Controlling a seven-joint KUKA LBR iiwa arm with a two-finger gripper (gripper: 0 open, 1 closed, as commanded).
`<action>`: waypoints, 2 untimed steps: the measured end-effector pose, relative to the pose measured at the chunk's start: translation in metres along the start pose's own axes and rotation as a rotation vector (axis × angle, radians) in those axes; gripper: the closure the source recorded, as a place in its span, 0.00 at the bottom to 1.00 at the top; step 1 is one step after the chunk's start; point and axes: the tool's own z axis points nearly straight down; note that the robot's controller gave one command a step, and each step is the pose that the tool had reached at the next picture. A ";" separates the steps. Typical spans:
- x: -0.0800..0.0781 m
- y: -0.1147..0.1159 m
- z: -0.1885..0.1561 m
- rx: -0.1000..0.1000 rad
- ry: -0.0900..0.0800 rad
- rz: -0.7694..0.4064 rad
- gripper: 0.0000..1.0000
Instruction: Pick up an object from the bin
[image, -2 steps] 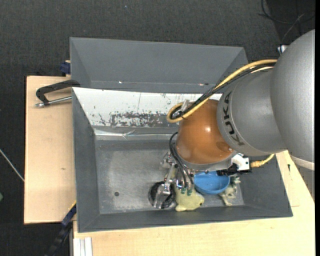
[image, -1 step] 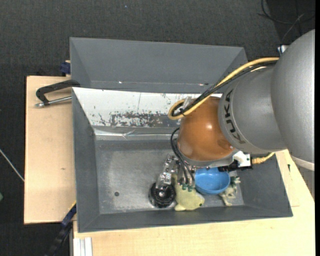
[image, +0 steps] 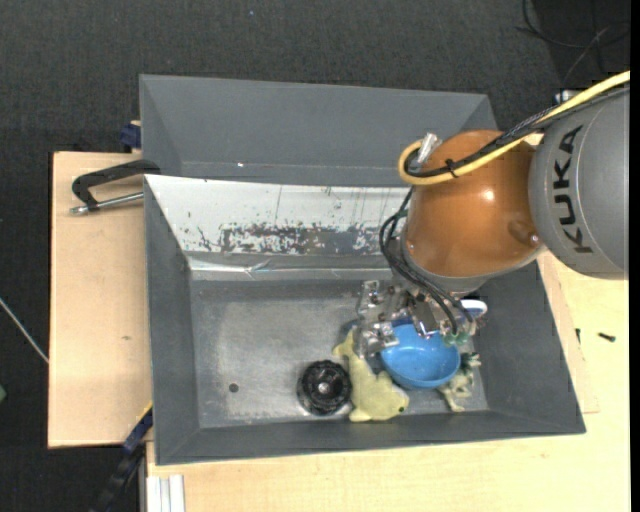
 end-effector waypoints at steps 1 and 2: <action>0.001 0.000 0.001 -0.001 0.003 0.001 0.00; 0.008 -0.035 0.098 -0.001 0.015 0.018 0.00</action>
Offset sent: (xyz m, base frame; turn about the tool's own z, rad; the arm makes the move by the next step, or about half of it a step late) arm 0.0000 0.0000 0.0000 0.0000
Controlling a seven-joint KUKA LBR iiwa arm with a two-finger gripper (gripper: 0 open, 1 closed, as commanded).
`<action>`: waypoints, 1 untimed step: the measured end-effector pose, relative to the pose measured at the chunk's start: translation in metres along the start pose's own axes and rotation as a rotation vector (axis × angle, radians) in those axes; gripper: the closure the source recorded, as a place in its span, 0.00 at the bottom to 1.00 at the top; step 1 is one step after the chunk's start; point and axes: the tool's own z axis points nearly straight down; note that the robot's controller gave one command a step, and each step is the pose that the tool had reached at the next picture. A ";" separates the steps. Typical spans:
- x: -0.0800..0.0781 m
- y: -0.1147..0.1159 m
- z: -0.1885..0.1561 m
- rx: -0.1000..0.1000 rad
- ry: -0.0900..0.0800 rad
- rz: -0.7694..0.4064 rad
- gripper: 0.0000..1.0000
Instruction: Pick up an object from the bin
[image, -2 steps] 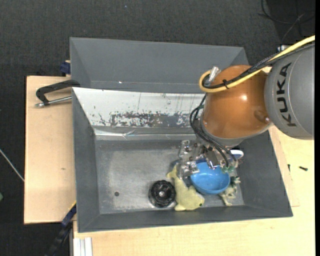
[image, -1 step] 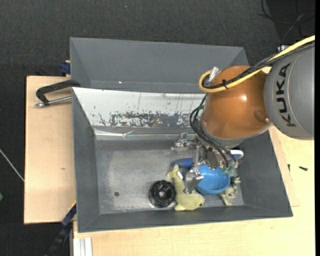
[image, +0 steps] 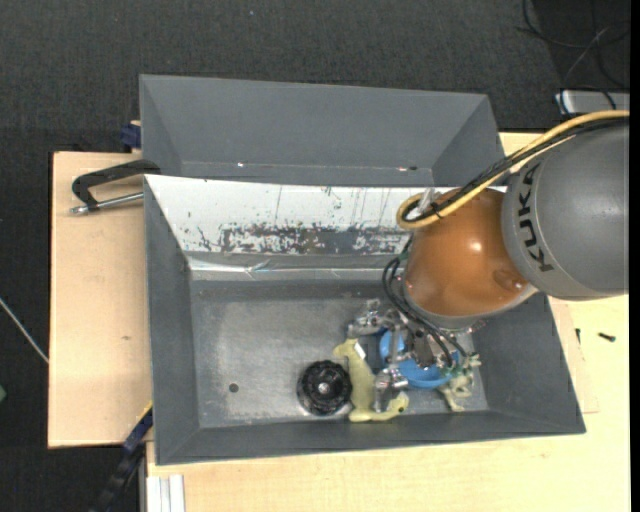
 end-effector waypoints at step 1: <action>-0.009 0.077 0.018 -0.003 -0.005 -0.161 0.00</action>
Offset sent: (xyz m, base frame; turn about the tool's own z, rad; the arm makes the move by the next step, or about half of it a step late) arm -0.0048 0.0728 -0.0173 -0.1543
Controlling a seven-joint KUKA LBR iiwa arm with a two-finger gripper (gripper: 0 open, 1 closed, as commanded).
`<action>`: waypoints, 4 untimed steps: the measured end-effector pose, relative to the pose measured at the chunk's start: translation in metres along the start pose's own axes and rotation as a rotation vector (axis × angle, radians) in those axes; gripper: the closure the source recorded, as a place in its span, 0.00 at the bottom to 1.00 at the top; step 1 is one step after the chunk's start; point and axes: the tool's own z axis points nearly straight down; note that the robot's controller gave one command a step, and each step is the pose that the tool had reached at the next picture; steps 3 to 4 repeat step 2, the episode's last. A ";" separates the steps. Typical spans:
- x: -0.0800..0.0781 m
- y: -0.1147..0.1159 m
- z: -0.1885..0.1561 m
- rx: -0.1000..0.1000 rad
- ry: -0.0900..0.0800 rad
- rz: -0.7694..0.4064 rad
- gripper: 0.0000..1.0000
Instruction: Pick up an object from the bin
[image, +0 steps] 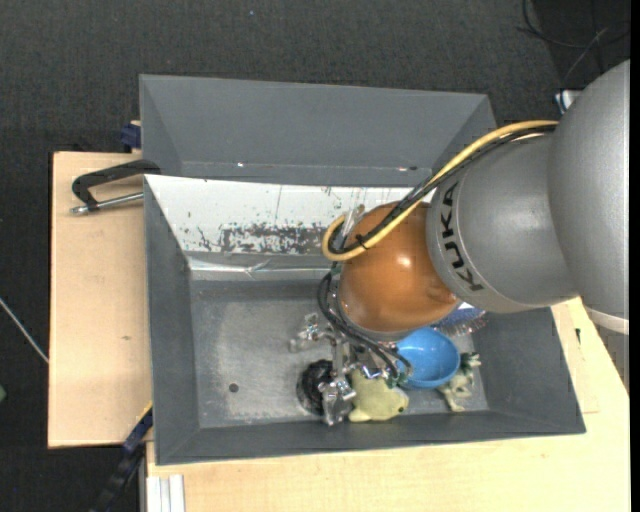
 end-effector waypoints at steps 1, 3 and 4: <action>0.000 -0.004 -0.001 0.003 -0.001 0.007 1.00; -0.011 0.000 -0.173 0.005 -0.017 0.037 1.00; -0.011 0.000 -0.173 0.005 -0.017 0.037 1.00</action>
Offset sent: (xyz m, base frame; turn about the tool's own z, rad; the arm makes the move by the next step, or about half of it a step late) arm 0.0000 0.0000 0.0000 0.0000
